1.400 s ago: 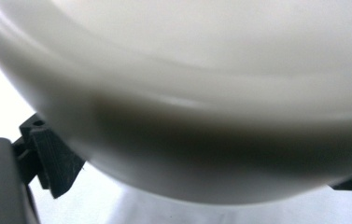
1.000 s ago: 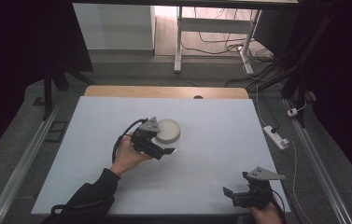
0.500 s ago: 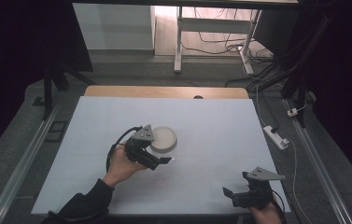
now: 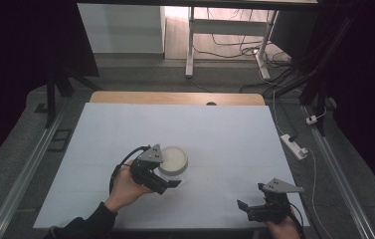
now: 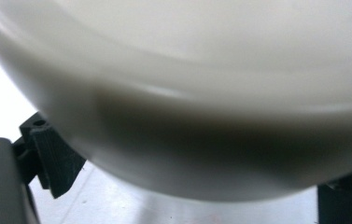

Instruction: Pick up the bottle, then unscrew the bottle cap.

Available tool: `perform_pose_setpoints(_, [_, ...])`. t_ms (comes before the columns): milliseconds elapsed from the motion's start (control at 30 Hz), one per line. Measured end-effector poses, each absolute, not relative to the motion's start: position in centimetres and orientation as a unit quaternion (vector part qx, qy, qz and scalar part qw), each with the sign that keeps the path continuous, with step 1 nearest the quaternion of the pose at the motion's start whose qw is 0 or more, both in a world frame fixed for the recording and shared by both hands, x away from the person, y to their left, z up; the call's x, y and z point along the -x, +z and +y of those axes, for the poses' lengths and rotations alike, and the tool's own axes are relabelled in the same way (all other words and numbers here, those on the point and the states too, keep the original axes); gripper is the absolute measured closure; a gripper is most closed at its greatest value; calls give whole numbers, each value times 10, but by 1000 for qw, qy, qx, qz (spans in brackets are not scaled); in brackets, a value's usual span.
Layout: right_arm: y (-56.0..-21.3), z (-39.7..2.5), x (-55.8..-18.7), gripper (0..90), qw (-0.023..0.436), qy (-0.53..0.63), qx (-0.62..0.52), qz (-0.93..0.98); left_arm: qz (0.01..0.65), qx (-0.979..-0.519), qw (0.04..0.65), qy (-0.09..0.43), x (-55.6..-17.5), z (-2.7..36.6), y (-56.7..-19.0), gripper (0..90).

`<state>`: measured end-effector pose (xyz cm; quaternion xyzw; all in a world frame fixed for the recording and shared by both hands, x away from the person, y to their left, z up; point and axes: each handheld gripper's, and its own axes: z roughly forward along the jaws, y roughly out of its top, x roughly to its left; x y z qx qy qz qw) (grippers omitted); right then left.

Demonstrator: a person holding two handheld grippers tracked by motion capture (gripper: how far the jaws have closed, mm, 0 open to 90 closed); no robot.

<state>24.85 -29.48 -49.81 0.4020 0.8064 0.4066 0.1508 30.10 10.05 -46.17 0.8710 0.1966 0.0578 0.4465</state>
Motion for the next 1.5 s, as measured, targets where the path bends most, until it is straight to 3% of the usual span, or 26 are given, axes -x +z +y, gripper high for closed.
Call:
perform_pose_setpoints(800, [-488,-287,-243,0,155,444,-375,799,189,-875,441,60,-293,97,-463,77])
perform_pose_setpoints(1500, [-448,-222,-254,0,114,511,-263,811,193,-877,434,64,-296,94,-467,77])
